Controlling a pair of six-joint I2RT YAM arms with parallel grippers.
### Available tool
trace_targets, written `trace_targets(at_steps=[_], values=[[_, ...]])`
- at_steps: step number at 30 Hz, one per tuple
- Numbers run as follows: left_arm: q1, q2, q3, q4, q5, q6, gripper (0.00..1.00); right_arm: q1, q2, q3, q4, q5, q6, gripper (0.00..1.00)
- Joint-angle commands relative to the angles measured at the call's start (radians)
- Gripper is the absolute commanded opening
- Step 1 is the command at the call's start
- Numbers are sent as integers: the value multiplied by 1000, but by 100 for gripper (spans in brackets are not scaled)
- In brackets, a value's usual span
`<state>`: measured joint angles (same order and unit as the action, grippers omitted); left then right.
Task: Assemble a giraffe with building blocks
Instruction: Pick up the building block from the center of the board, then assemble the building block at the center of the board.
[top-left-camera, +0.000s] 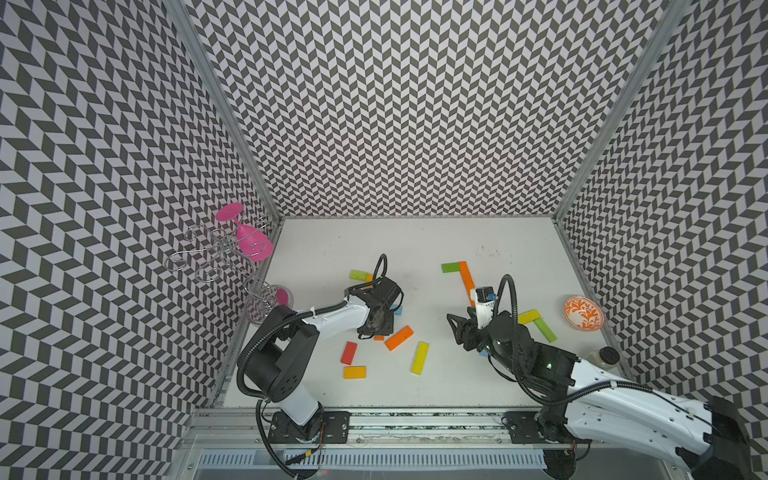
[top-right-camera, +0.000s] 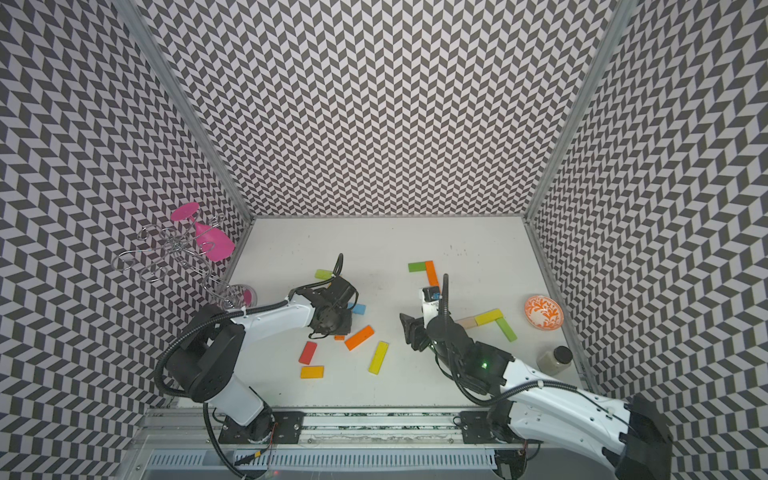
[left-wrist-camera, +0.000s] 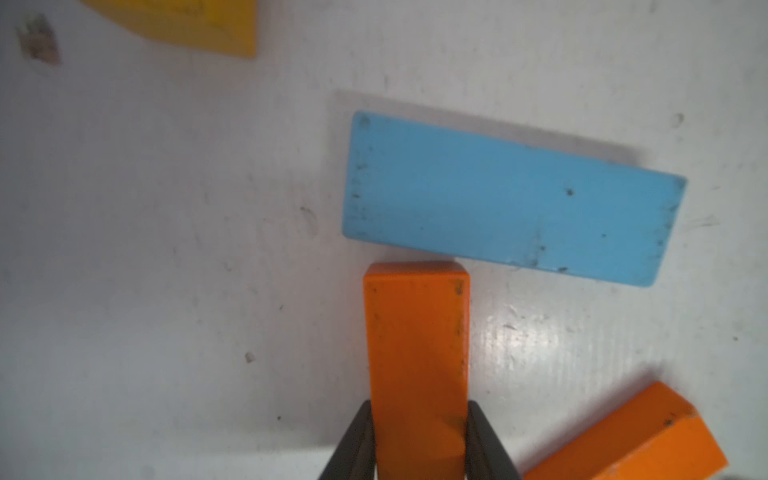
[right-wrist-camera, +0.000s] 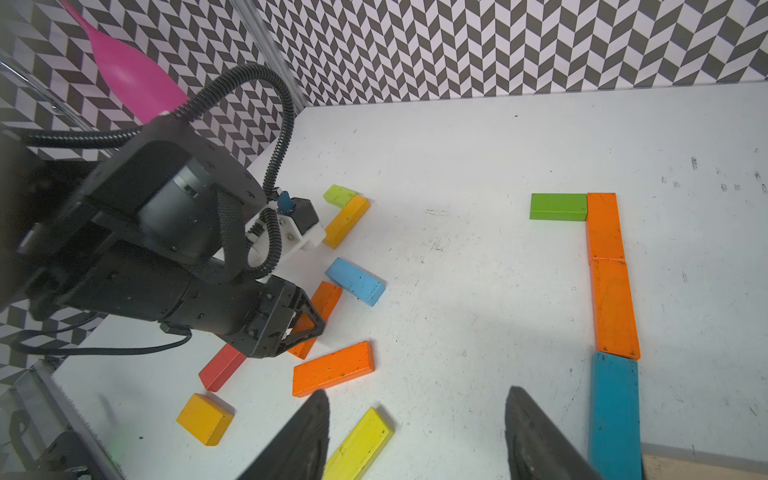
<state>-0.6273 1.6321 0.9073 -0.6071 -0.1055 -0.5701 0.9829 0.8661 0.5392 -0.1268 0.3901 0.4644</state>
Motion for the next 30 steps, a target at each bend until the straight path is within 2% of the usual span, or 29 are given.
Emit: trace_targets(at_steps=[1, 9, 23, 27, 30], values=[[22, 4, 6, -74, -29, 71, 23, -6, 11, 0, 47, -5, 13, 65], [121, -6, 42, -99, 3, 171, 7, -6, 2, 1, 38, -1, 24, 65], [208, 29, 79, -117, -3, 271, 10, -6, 27, 7, 52, -18, 33, 64], [212, 54, 86, -109, 33, 310, 10, -5, 42, 14, 56, -22, 27, 64], [213, 55, 87, -101, 37, 321, 13, -5, 50, 18, 57, -25, 25, 64]])
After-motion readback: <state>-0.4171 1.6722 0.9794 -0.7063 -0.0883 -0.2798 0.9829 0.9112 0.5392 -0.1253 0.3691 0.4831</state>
